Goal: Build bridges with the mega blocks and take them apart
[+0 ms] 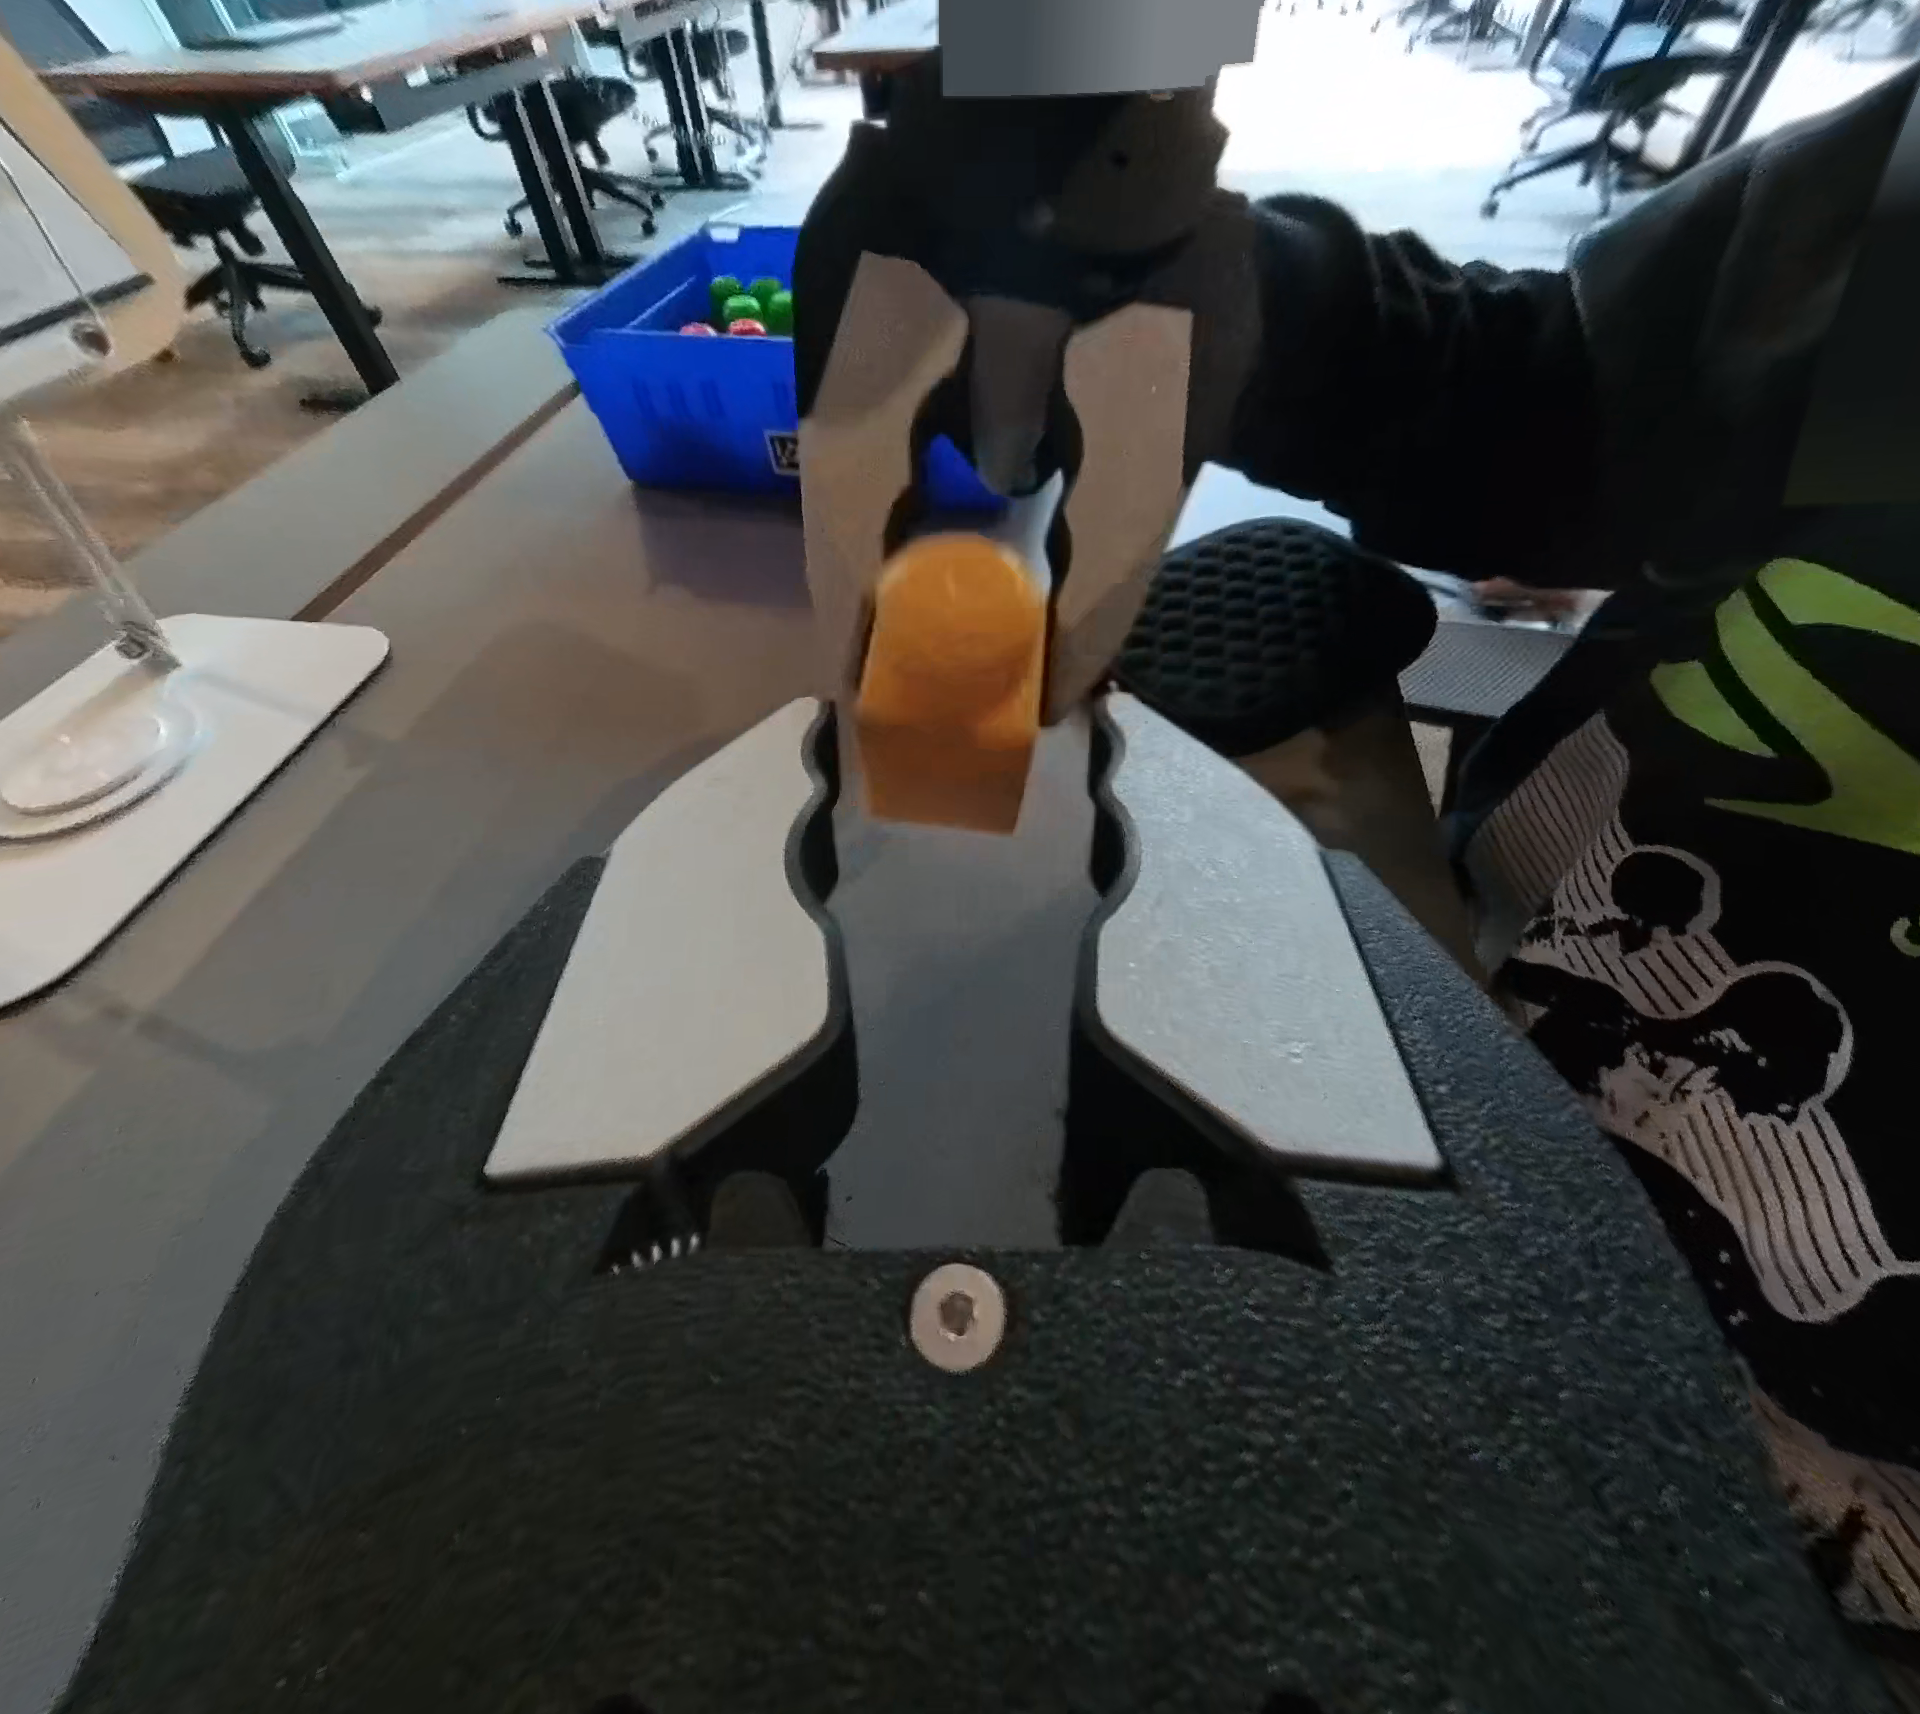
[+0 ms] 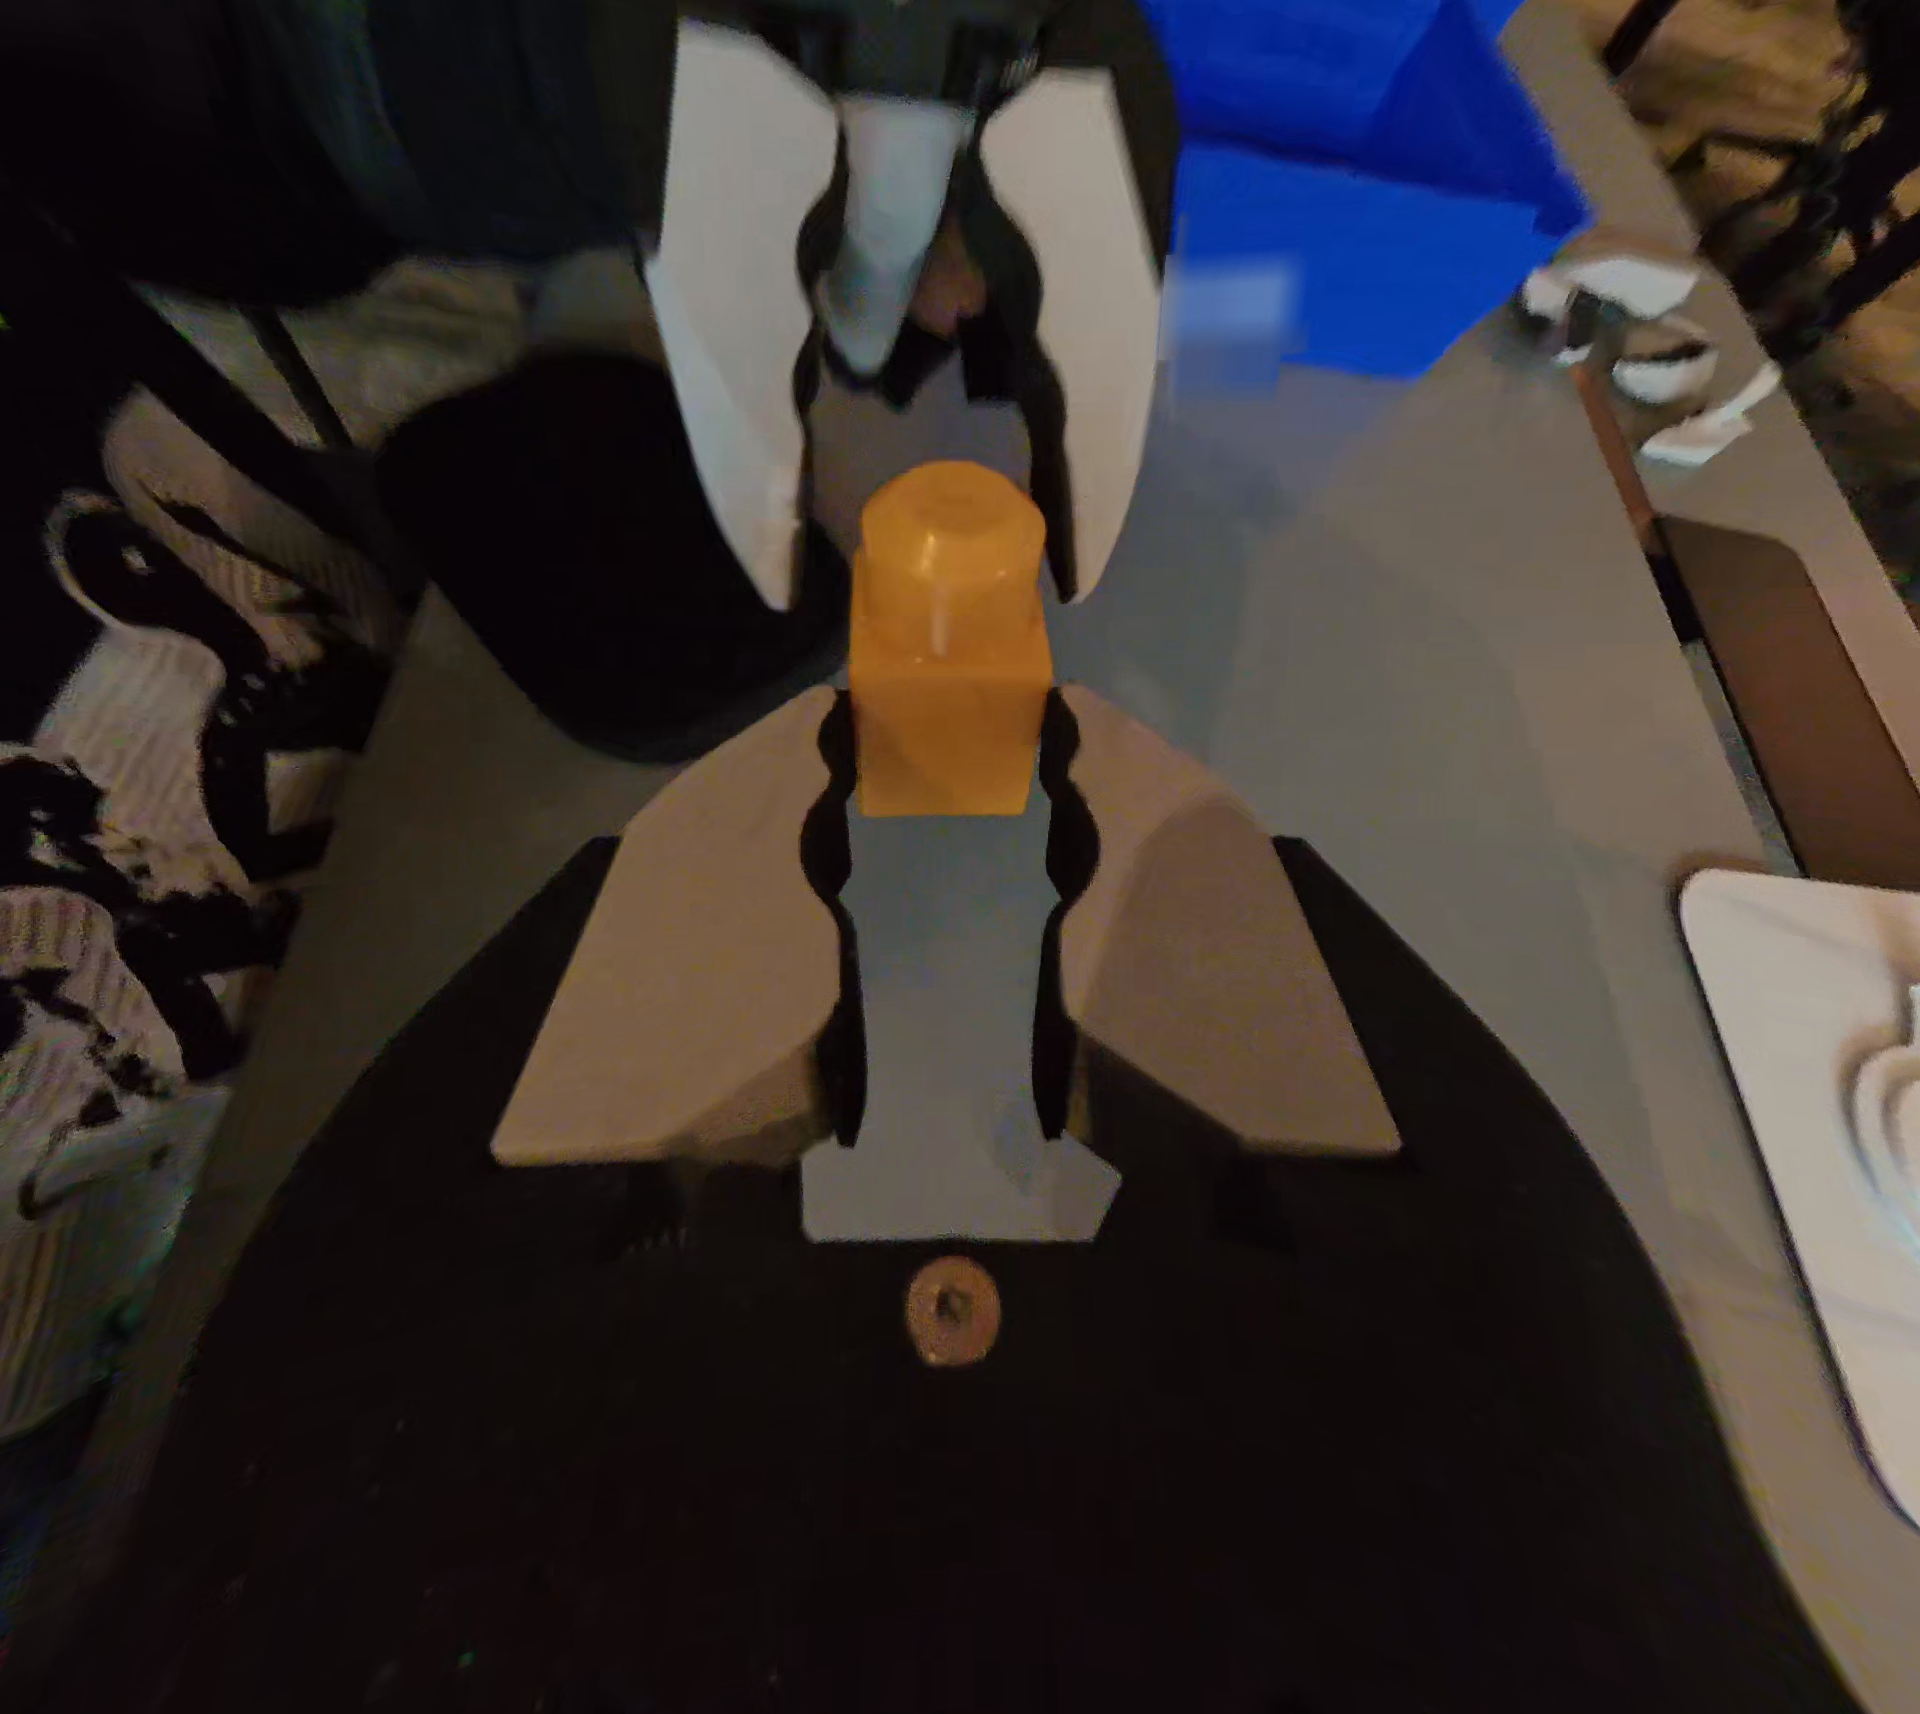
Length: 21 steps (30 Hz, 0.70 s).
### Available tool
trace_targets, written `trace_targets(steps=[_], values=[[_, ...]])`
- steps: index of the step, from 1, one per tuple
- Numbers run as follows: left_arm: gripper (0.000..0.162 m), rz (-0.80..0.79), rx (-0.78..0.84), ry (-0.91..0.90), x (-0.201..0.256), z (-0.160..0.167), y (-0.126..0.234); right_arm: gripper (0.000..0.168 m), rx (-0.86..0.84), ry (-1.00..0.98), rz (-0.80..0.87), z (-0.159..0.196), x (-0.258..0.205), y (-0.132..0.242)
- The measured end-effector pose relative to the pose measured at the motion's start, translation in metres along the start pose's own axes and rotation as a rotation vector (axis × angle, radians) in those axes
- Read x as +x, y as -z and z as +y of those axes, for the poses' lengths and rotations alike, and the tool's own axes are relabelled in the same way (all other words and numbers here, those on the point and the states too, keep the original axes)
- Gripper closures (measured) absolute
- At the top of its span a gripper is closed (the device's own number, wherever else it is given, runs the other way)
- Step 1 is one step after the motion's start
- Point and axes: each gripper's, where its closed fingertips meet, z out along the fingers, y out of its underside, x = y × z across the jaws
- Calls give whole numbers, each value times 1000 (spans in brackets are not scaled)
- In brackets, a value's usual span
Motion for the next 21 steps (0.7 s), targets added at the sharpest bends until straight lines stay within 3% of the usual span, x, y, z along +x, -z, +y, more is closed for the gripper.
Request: trace_targets(steps=[4,8,11,15,21], values=[[114,23,80,65,5,3,-2,134,224,-85,-77,-20,-3,14],[128,40,117,85,8,-3,-4,134,252,-91,-105,-20,-6,11],[128,34,83,70,8,-1,-4,134,254,-99,-111,-19,-7,10],[128,17,9,41,7,12,-6,119,138,-90,-112,-12,-6,14],[128,-6,-91,21,8,34,-15,123,-258,72,-82,1,-8,13]])
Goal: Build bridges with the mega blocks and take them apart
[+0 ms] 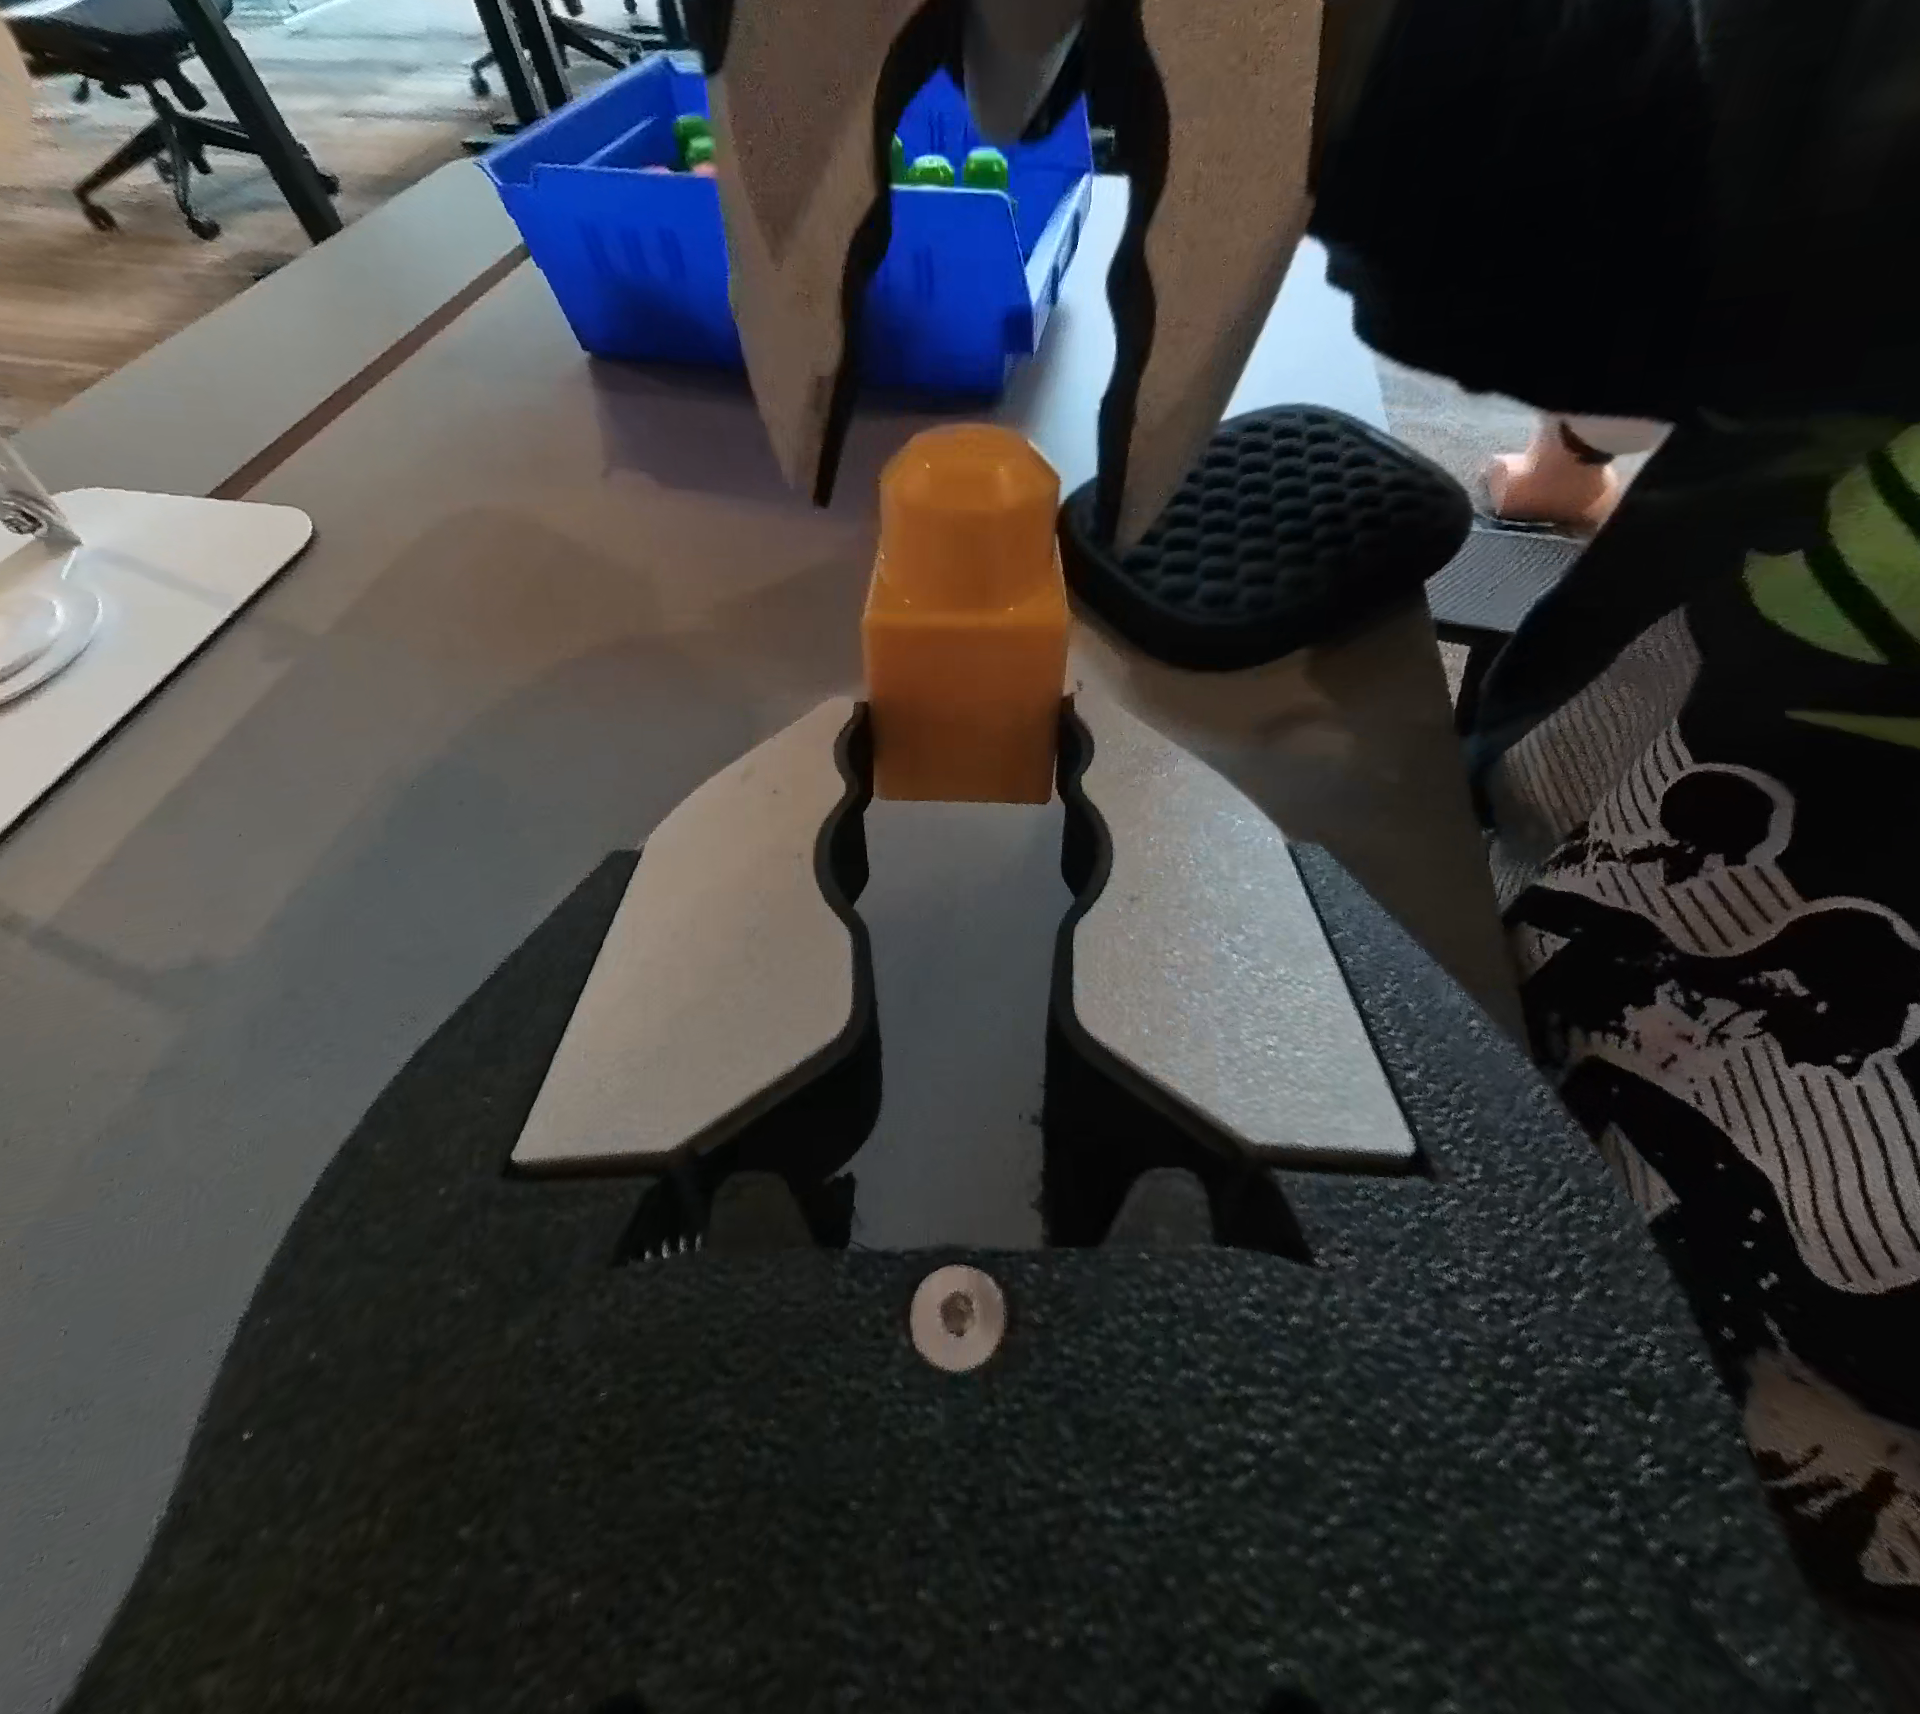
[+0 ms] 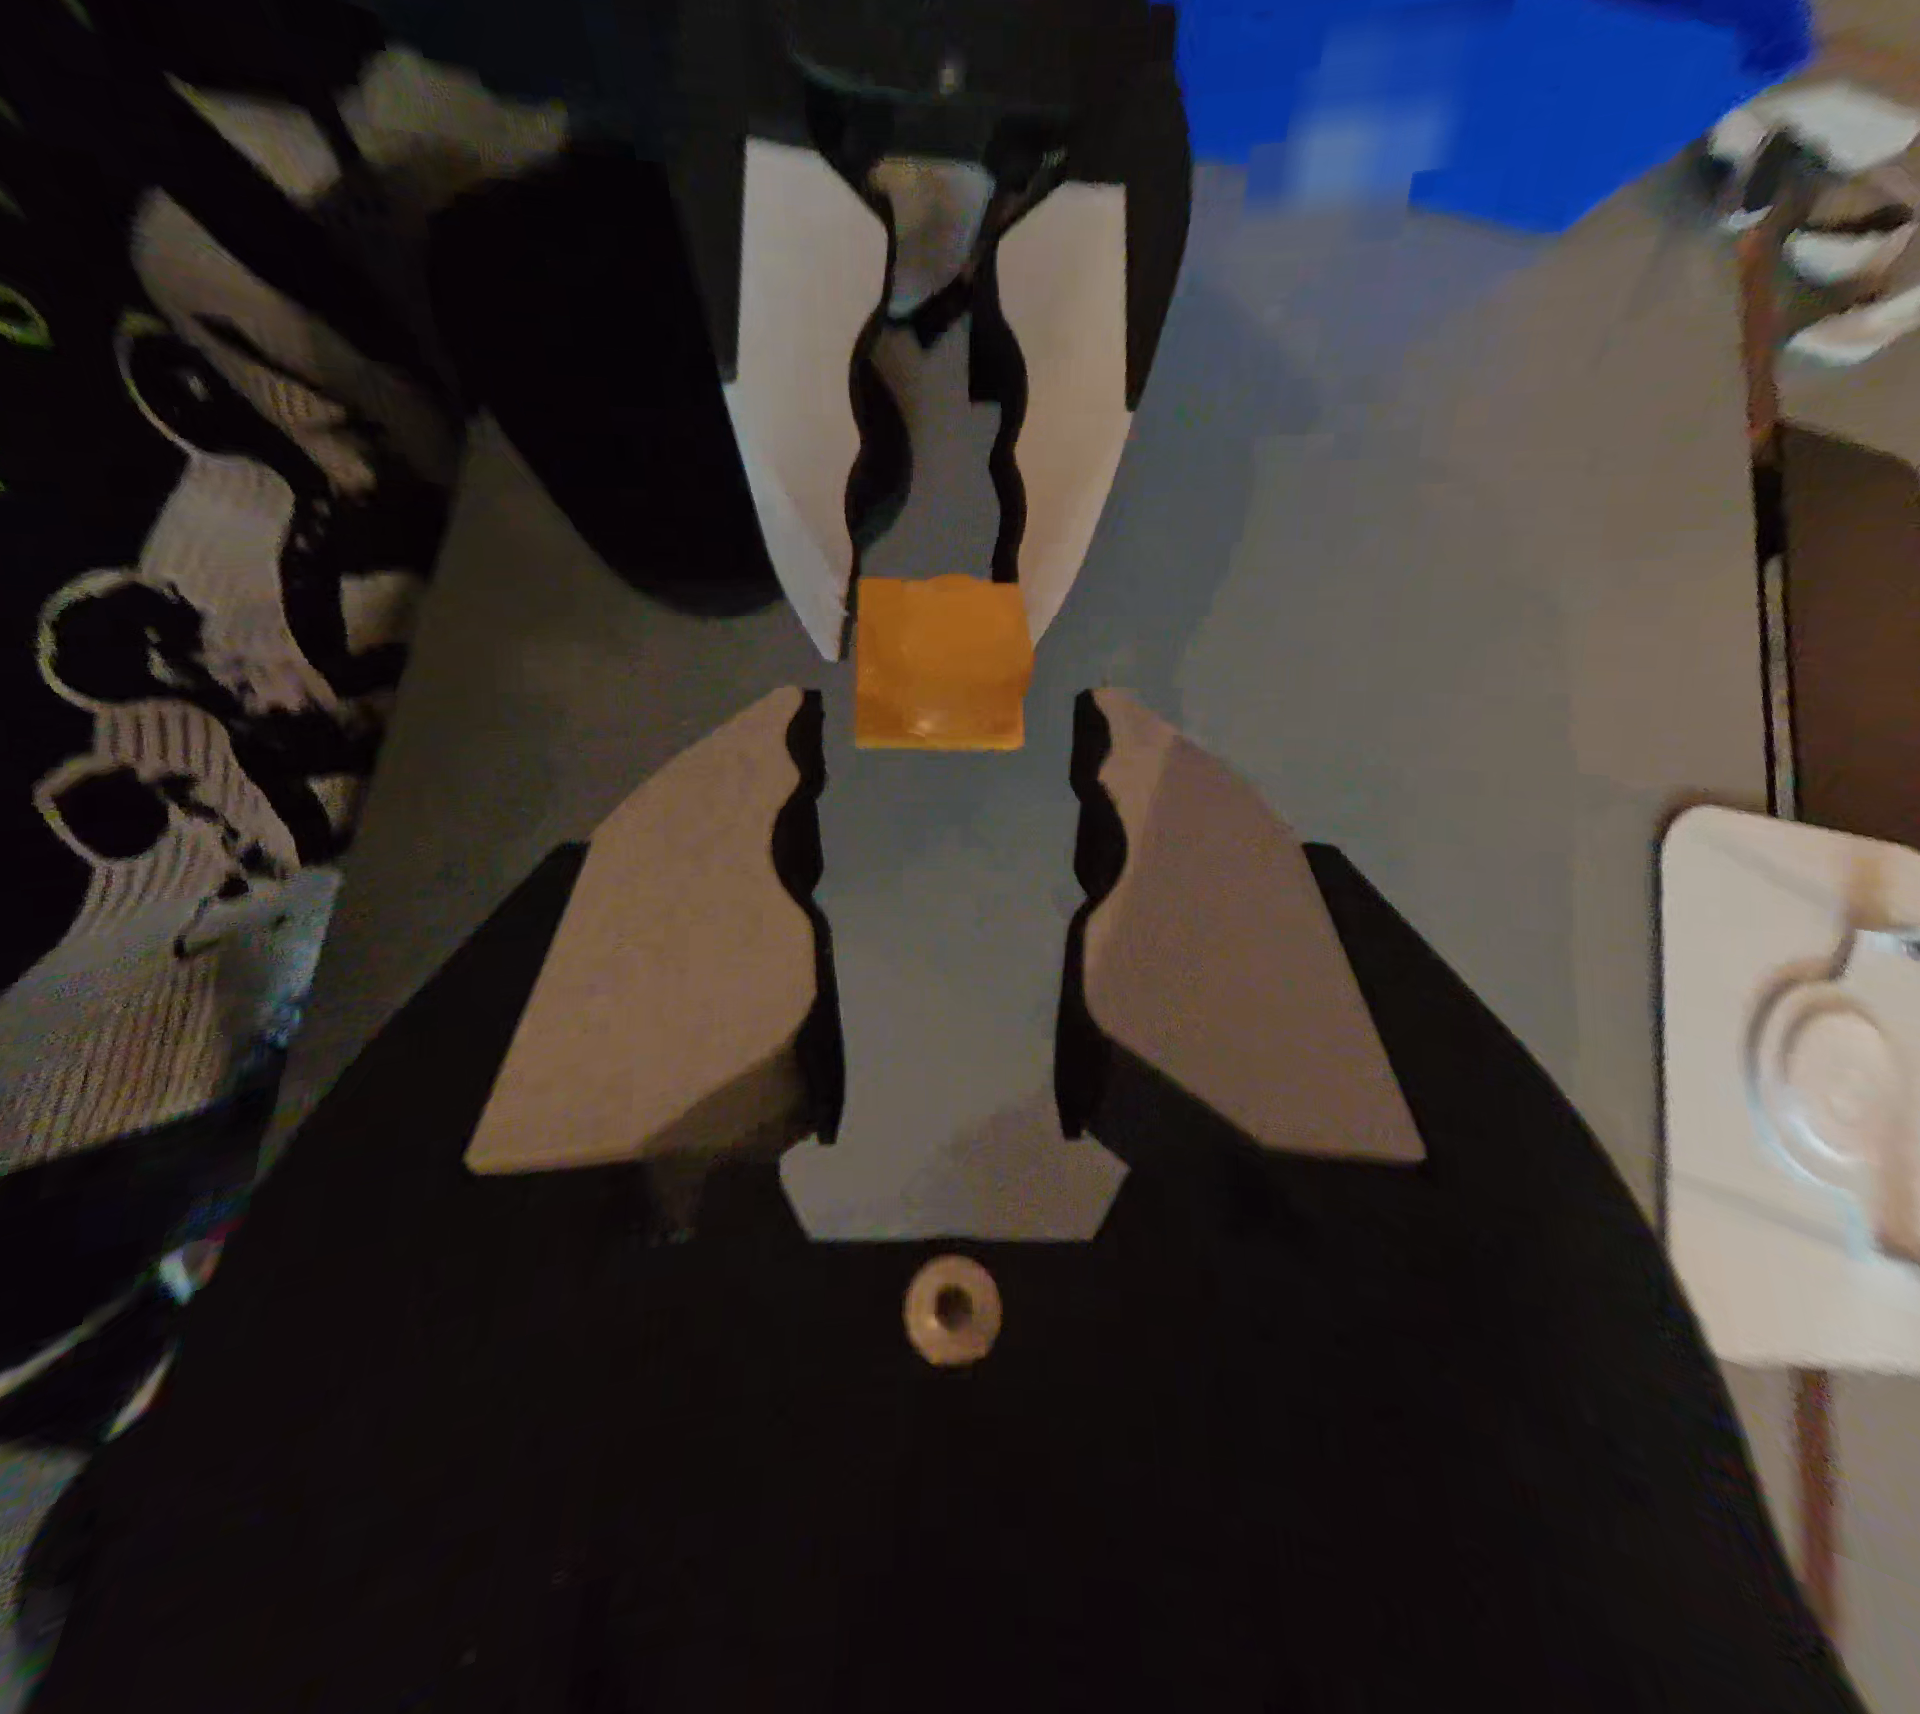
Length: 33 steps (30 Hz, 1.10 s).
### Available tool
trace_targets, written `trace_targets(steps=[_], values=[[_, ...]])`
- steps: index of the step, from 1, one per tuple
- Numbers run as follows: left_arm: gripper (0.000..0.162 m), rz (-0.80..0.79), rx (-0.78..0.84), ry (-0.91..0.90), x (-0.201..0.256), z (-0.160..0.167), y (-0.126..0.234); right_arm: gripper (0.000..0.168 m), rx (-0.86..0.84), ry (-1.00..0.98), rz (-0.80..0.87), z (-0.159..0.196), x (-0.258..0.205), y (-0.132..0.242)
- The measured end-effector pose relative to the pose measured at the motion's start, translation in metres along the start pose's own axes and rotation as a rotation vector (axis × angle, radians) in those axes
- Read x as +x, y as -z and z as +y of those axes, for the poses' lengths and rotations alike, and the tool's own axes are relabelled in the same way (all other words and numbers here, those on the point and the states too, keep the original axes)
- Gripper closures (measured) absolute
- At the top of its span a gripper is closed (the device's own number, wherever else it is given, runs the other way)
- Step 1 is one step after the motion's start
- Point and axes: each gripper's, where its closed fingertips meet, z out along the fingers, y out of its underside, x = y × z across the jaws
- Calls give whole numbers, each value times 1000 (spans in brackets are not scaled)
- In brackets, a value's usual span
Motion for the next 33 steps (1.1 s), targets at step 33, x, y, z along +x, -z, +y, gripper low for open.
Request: trace_targets(steps=[33], values=[[104,-167,102,-30,-35,55,13,134,-531,-87,-80,113,1,-79]])
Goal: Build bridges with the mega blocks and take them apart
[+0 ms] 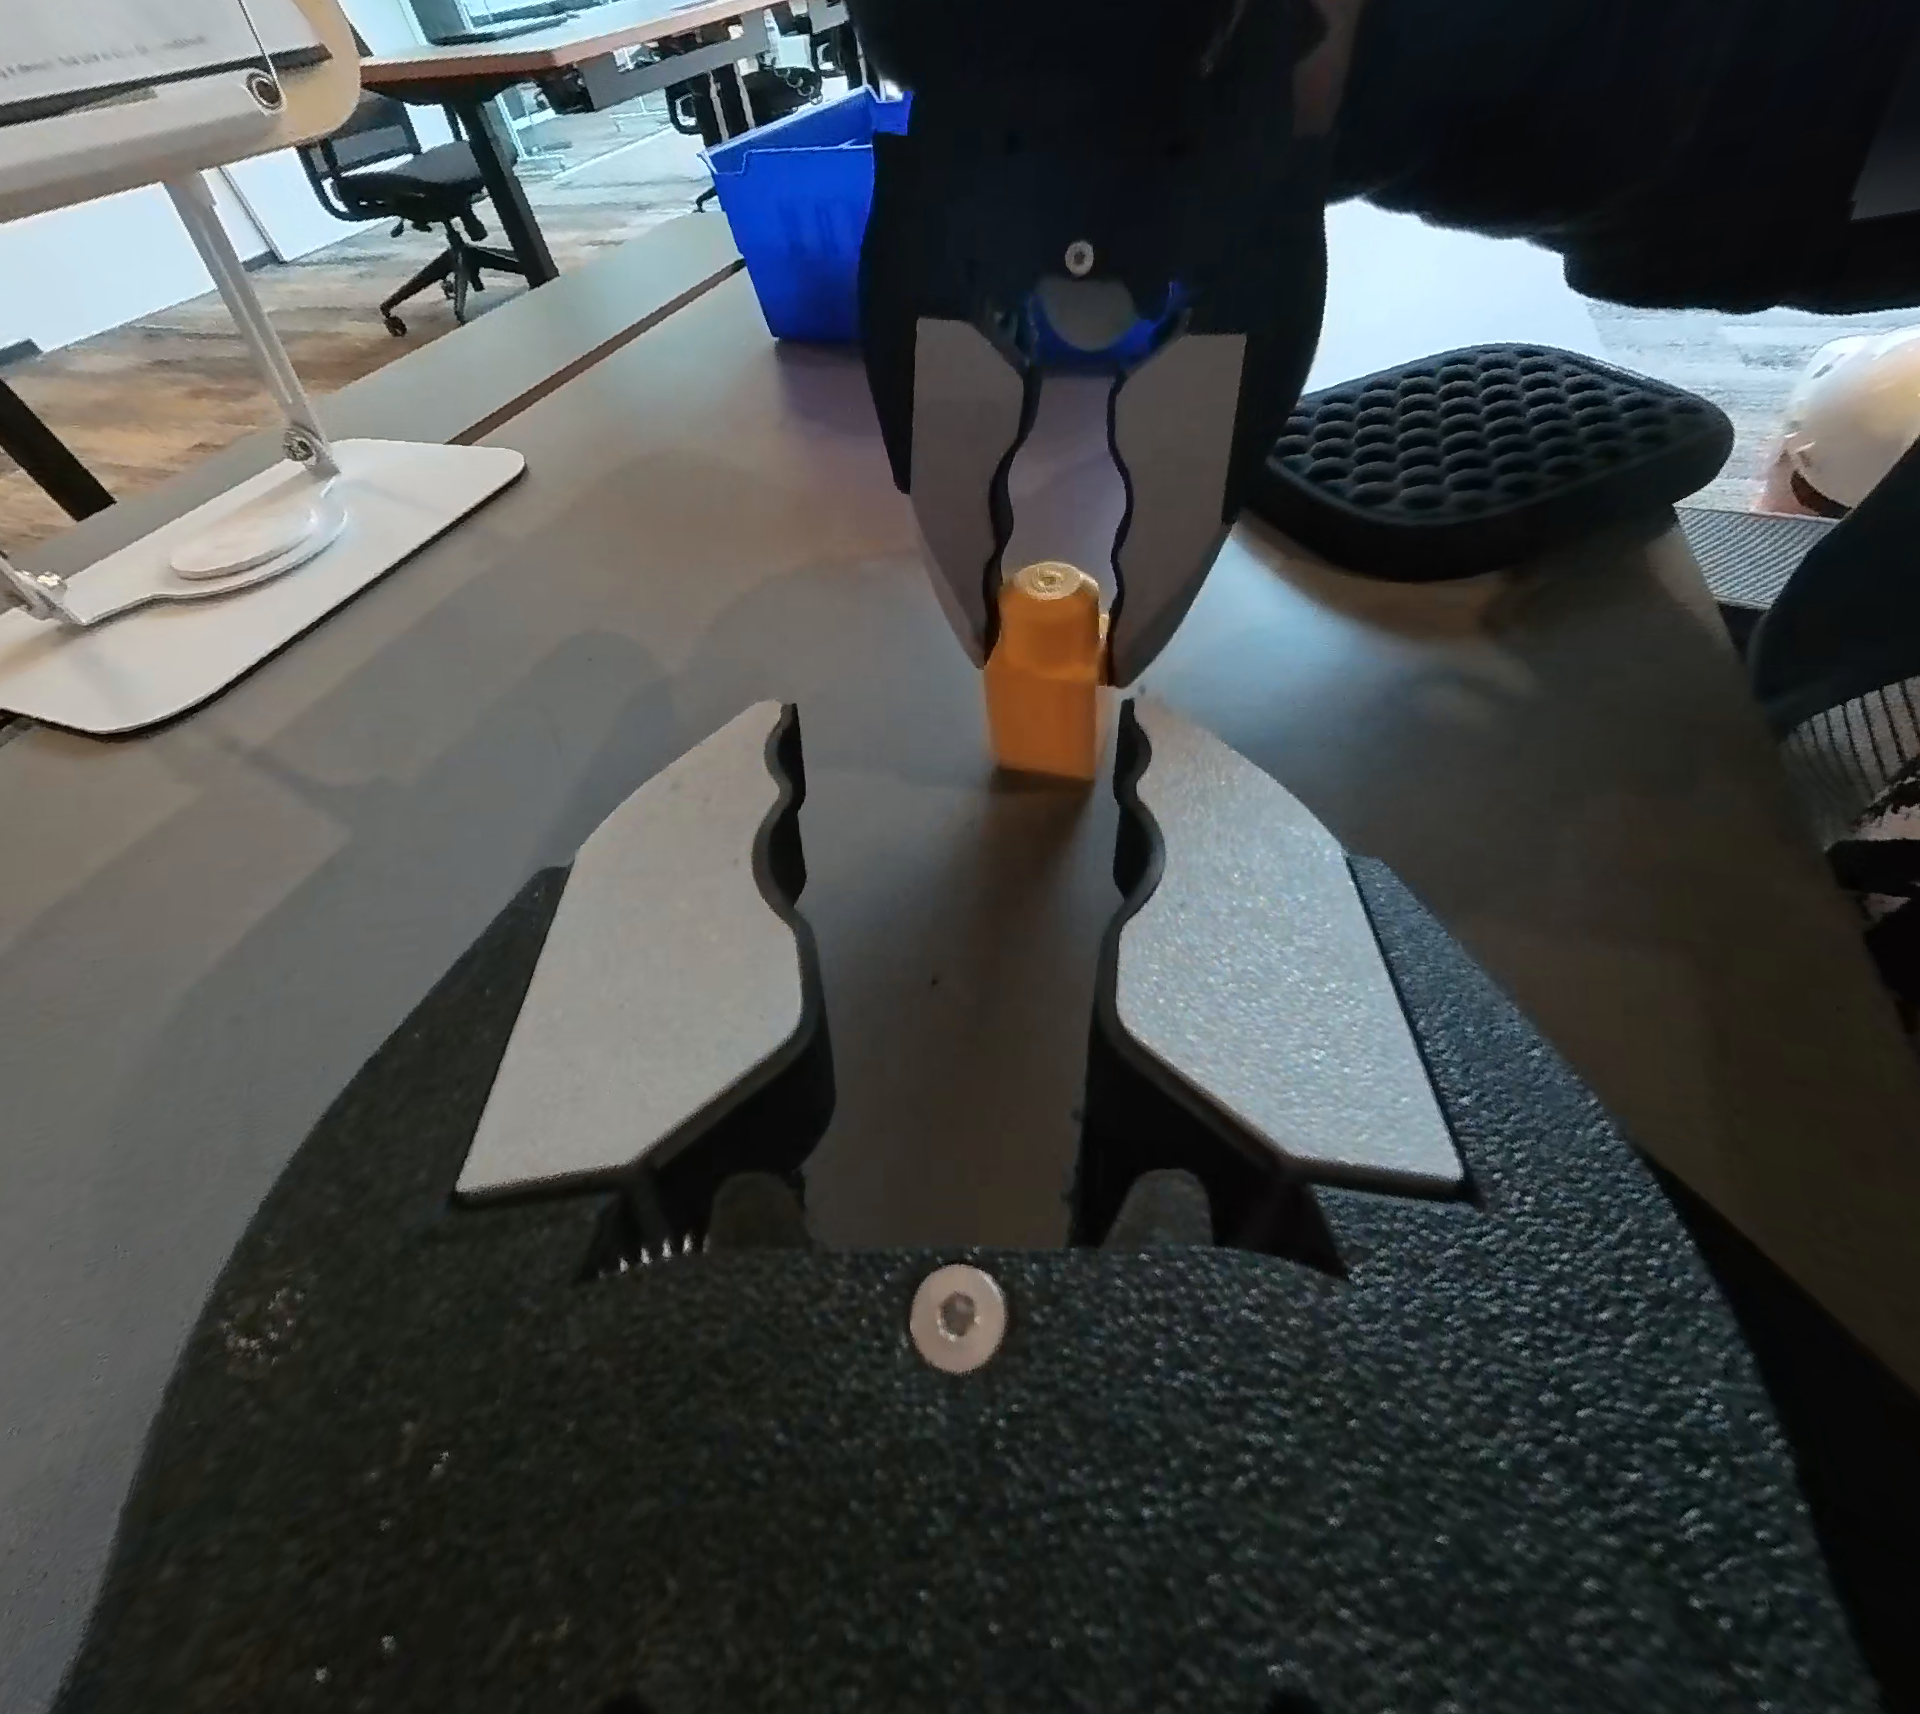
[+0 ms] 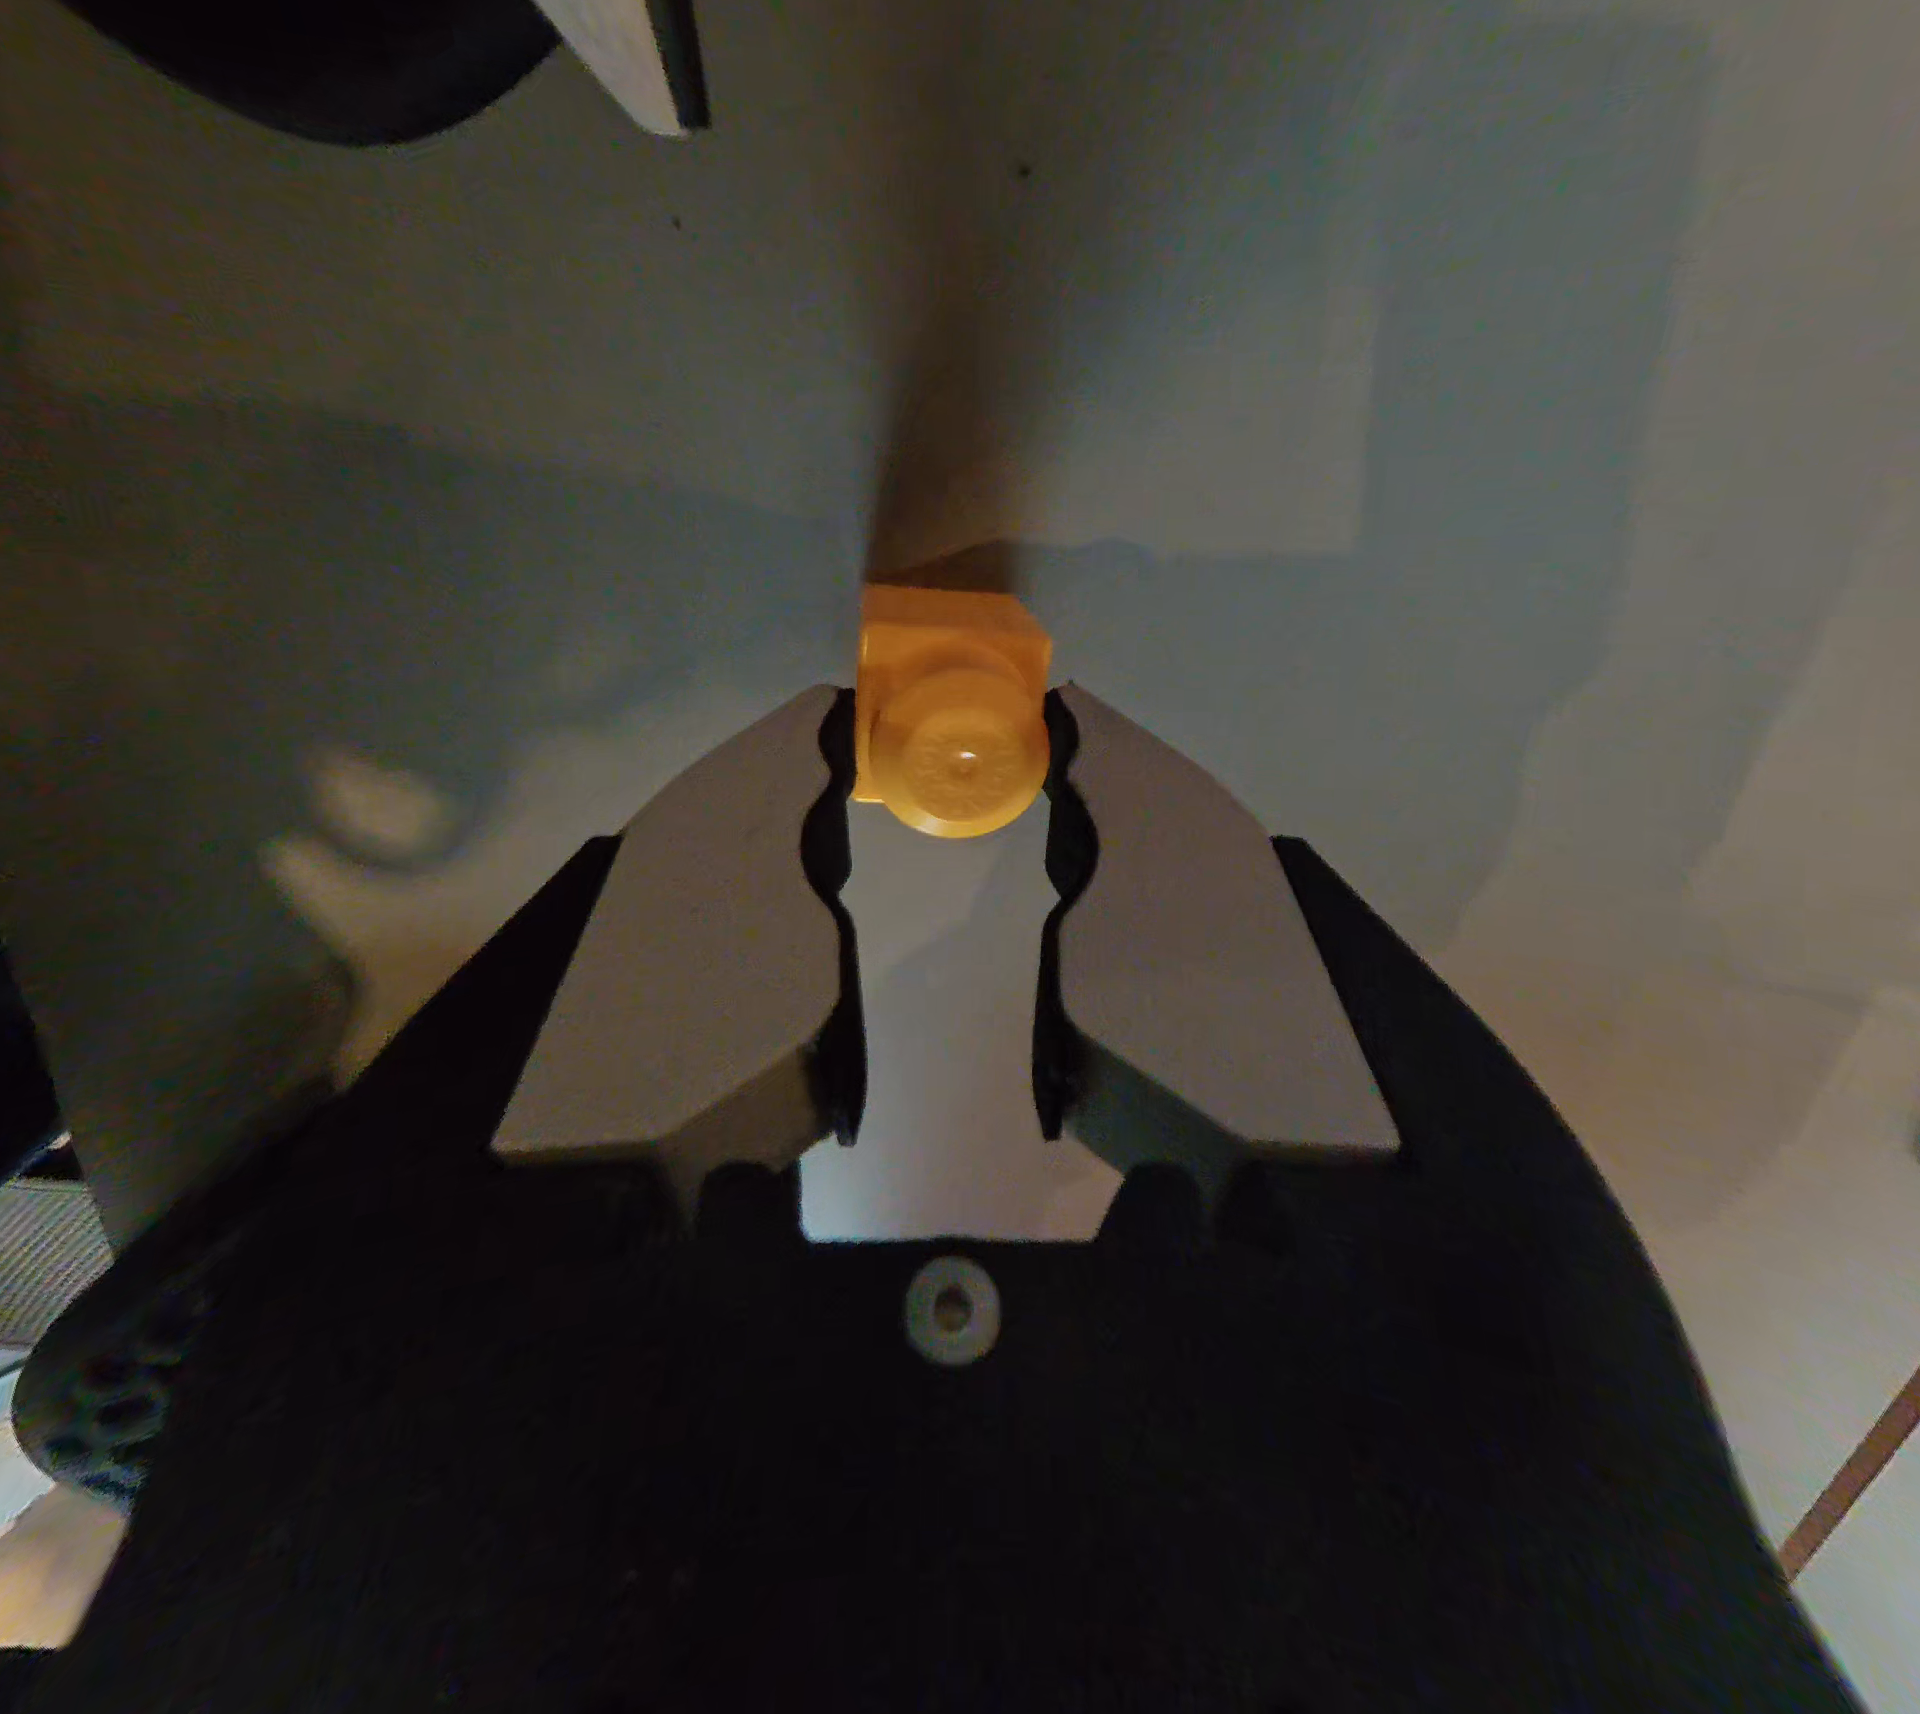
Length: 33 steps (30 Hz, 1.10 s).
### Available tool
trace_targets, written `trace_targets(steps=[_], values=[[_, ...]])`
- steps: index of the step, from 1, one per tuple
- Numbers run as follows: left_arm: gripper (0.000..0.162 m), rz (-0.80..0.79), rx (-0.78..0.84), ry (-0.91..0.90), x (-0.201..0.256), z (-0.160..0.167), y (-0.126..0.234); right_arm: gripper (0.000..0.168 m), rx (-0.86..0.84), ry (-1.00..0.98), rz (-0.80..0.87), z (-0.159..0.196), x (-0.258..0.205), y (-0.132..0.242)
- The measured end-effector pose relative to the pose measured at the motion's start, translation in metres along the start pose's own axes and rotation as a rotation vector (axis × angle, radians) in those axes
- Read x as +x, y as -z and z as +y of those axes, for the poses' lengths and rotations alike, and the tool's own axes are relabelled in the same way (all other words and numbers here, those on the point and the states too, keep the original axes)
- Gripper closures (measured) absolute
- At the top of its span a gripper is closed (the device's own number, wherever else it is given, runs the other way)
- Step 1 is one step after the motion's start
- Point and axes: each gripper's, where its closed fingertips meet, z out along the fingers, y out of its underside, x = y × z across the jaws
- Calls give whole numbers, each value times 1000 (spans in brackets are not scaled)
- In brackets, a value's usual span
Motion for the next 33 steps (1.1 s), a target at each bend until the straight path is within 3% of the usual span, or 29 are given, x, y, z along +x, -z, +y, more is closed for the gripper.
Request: trace_targets(steps=[7,12,19,23,27,30,33], values=[[104,-9,2,3,-2,0,0,134,2,22,-2,0,0,0],[104,-10,-2,-8,-1,1,0,118,15,16,3,-1,1,4],[105,-93,26,-17,-13,-23,20,110,213,-64,60,-14,-1,38],[105,-197,21,-58,-35,-54,65,109,325,-138,124,-2,-2,60],[110,-370,-53,-196,-84,-73,132,109,413,-197,190,14,6,74],[113,-453,-218,-298,-140,-57,181,110,466,-245,221,24,17,82],[113,-461,-317,-204,-194,-26,215,110,511,-275,241,28,26,87]])
